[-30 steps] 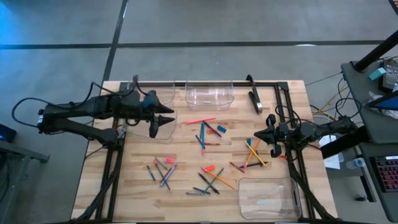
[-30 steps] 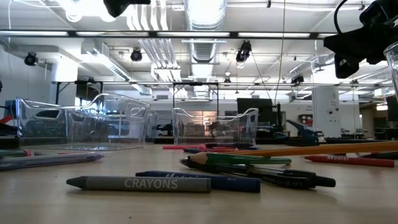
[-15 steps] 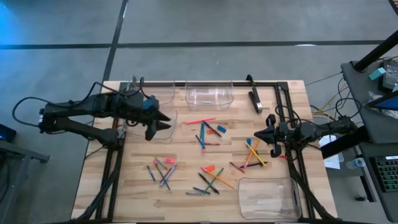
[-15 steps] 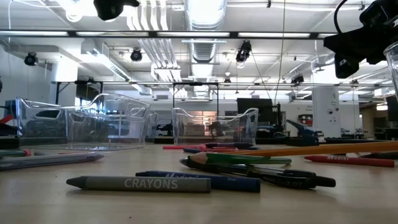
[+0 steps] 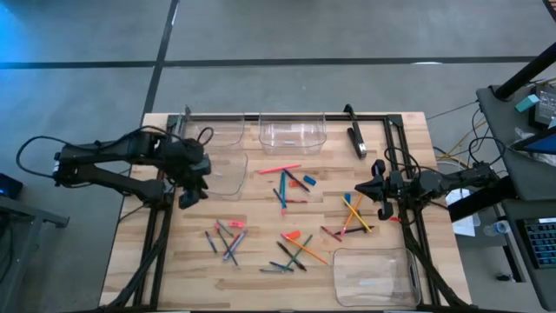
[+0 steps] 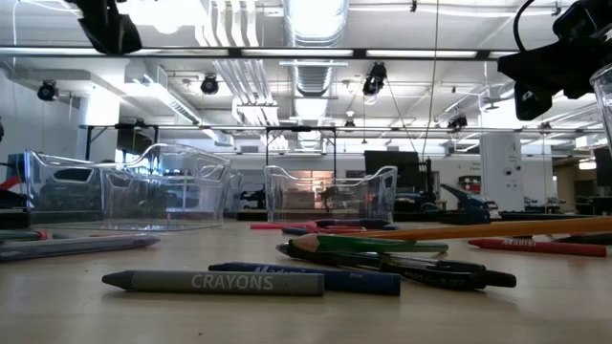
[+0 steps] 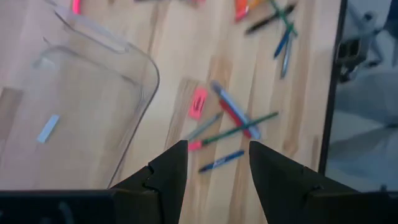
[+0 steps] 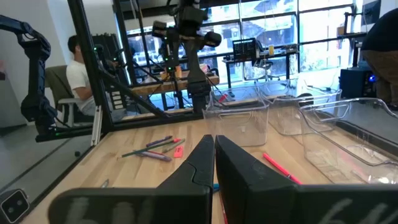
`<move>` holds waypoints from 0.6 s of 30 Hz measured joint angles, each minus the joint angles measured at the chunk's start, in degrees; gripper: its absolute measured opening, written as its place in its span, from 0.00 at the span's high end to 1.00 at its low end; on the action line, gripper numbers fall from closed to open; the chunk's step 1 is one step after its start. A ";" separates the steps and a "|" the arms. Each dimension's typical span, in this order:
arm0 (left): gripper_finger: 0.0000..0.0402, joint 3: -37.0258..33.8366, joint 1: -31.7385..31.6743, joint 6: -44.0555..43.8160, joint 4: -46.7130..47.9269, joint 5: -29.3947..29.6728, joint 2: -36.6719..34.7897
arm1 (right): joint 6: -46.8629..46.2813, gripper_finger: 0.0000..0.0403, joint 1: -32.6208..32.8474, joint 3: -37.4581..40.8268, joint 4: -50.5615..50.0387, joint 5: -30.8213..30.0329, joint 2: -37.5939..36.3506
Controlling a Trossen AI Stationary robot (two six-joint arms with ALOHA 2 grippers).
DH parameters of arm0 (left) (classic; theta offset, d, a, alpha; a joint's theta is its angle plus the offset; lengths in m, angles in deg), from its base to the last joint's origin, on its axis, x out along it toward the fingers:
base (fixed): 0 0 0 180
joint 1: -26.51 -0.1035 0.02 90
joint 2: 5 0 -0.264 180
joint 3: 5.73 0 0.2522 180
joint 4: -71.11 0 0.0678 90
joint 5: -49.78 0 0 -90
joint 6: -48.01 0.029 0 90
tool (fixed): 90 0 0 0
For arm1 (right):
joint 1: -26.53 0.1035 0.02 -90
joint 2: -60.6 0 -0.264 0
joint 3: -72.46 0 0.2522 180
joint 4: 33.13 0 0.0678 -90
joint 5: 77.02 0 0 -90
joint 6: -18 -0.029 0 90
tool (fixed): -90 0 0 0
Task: Sort crayons/erasers/pens/pencils in bins
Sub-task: Adjust the middle transparent bin
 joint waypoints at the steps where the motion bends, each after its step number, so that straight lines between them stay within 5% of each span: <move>1: 0.61 -0.20 -0.02 -0.02 -0.08 -0.13 0.04 | 0.00 0.98 0.01 0.00 0.00 0.00 -0.01; 18: 0.61 -1.50 0.66 11.22 -4.41 -6.47 11.31 | 0.00 0.98 0.02 0.00 0.00 0.00 0.00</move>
